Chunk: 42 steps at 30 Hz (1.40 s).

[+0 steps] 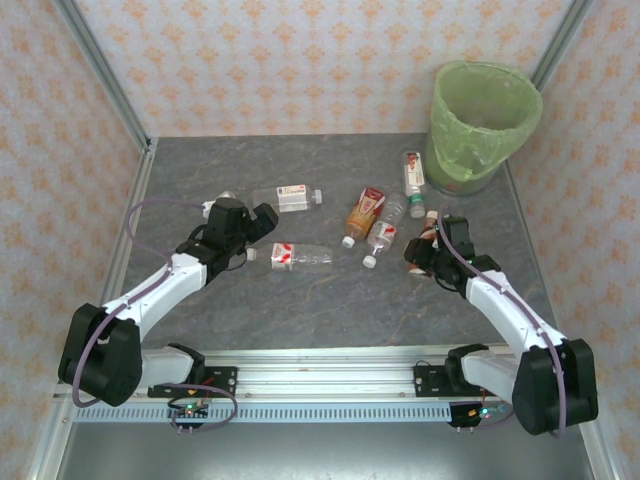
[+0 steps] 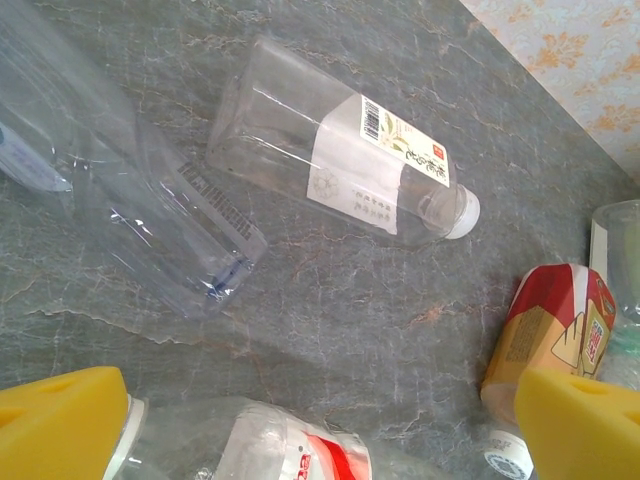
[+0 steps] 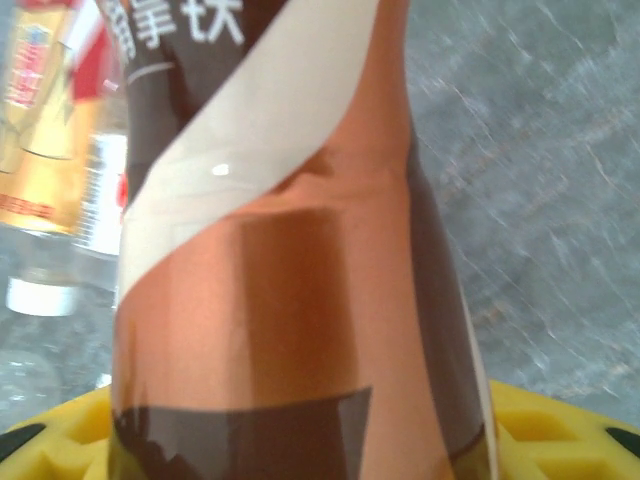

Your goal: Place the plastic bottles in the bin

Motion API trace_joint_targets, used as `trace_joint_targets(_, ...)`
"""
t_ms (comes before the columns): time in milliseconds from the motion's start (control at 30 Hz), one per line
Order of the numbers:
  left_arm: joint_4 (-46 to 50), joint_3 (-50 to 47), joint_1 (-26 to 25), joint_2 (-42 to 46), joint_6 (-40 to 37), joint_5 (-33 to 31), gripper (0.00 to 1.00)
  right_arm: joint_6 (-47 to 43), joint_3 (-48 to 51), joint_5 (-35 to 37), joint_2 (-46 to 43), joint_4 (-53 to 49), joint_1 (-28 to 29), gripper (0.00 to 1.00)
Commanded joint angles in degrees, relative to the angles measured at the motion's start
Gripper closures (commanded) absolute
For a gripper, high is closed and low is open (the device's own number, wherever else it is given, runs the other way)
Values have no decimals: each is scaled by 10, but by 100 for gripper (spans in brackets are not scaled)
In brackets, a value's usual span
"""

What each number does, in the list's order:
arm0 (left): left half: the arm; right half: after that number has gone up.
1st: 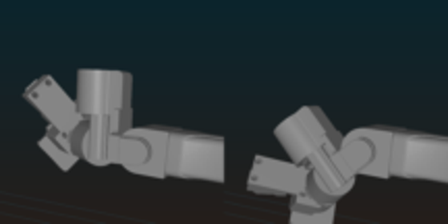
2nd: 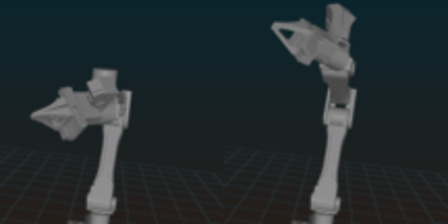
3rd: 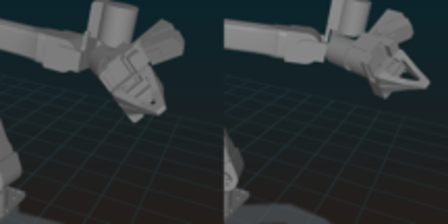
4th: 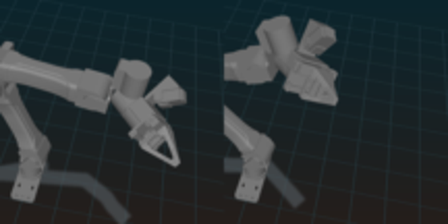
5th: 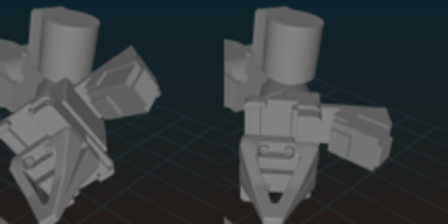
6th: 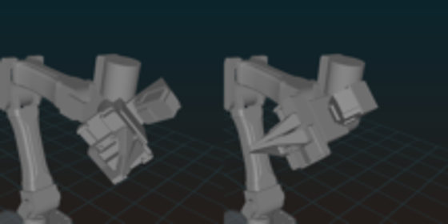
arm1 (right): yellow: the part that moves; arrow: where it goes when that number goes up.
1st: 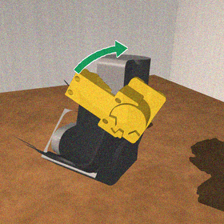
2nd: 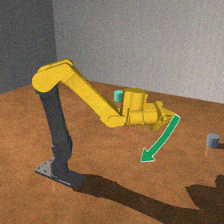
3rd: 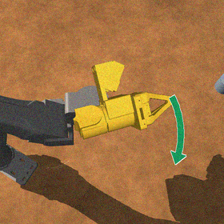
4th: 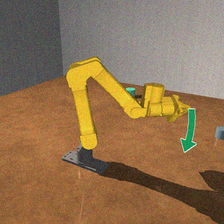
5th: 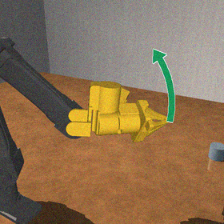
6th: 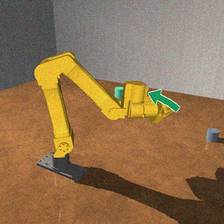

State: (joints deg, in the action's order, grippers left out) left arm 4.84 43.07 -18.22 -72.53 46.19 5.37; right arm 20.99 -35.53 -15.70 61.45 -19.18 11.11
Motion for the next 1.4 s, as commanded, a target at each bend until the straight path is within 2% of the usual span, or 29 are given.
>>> trace_joint_targets(0, -12, 16, 3, 0, -8, -1, 0, 6, 6, -19, -28, 61, 3, 52)
trace_joint_targets(300, -18, 20, 3, -11, -4, 9, 0, 58, -2, -57, -67, 178, 3, 51)
trace_joint_targets(567, -17, 32, 4, -20, -3, 13, 0, 76, -31, -59, -52, 289, 3, 50)
trace_joint_targets(833, -16, 42, 3, -32, 1, 21, 0, 49, -100, -52, -12, 339, 3, 50)
trace_joint_targets(967, -15, 45, 3, -36, 4, 25, 0, 29, -152, -39, 17, 350, 3, 50)
trace_joint_targets(1033, -15, 44, 3, -35, 5, 25, 0, 44, -192, -5, 37, 330, 3, 52)
trace_joint_targets(1167, -10, 41, 4, -27, 6, 24, 0, 50, -260, -17, 82, 336, 3, 52)
trace_joint_targets(1367, 9, 35, 4, -7, 3, 10, 0, -3, -352, 22, 133, 273, 3, 52)
